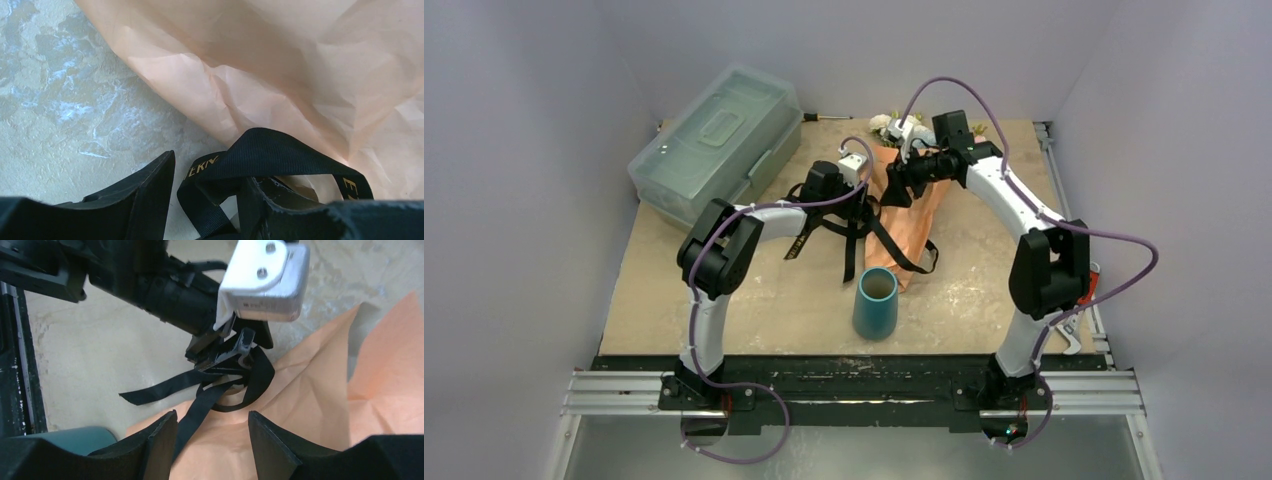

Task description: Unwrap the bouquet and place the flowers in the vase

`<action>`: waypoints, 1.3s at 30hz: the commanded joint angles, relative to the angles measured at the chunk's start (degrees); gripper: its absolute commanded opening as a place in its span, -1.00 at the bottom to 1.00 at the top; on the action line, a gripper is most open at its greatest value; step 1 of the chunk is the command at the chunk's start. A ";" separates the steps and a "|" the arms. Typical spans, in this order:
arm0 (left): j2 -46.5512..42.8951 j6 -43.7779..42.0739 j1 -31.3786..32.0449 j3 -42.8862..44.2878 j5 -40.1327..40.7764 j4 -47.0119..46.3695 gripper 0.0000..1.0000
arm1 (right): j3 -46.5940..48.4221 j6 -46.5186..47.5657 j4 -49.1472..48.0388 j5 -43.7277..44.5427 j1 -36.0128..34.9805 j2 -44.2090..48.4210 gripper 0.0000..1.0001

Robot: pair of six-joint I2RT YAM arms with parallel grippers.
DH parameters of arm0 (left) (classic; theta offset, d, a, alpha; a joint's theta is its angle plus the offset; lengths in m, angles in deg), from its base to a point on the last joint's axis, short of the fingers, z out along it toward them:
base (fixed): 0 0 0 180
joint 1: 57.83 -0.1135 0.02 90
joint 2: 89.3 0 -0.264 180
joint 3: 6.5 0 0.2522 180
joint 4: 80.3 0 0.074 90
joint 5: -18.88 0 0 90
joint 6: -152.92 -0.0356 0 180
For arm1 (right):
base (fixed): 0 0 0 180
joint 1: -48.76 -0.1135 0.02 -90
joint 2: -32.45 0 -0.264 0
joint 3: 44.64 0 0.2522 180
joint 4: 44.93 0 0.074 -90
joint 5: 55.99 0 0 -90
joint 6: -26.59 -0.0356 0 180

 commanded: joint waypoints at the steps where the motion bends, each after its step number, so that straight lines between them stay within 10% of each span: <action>1: -1.19 1.94 0.11 2.21 -1.52 -3.06 -0.08 | -2.90 -1.62 -4.71 1.81 -0.71 0.10 0.15; 20: -0.04 3.33 -0.08 2.83 -1.70 -3.17 -0.08 | -11.03 -10.74 -10.96 3.10 -2.18 -7.11 0.08; 27: 0.10 1.82 -0.21 3.35 1.34 -0.93 -0.08 | -10.22 -9.22 -6.35 -2.41 -1.98 -7.62 -1.00; 39: -2.64 -0.73 -2.20 0.76 1.82 0.87 0.03 | -11.33 -0.47 4.49 -0.76 7.97 4.46 -1.00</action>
